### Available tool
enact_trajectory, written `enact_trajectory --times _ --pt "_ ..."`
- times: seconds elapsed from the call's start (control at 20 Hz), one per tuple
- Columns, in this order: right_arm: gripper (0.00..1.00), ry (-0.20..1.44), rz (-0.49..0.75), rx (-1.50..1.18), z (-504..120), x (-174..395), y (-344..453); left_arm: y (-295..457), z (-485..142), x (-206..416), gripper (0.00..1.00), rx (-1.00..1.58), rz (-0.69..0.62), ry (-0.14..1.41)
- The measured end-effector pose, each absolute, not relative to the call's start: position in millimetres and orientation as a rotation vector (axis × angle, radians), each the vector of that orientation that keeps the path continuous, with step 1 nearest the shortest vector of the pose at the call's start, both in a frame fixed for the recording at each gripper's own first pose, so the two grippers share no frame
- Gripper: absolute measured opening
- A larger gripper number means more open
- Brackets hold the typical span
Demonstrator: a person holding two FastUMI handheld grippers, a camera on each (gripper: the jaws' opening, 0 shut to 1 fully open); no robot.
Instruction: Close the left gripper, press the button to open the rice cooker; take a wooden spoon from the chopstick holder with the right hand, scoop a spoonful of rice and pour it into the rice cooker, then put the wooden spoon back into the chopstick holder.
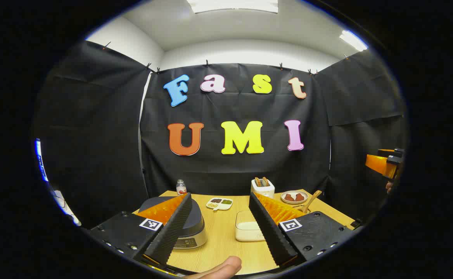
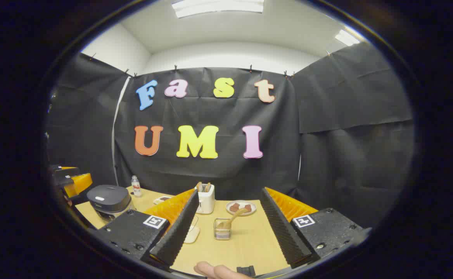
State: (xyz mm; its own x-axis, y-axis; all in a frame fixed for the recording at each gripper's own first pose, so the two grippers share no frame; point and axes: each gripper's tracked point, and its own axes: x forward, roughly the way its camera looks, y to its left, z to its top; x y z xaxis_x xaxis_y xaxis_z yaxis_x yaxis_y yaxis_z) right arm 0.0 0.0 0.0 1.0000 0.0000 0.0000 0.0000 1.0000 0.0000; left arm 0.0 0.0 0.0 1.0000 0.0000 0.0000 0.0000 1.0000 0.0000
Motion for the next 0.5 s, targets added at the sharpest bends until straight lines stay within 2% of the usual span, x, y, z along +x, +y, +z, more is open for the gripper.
enact_trajectory --times 0.5 --pt "0.99 0.015 -0.009 0.018 -6.3 5.4 -10.2 9.3 -5.3 1.2 0.94 0.011 0.010 0.001"
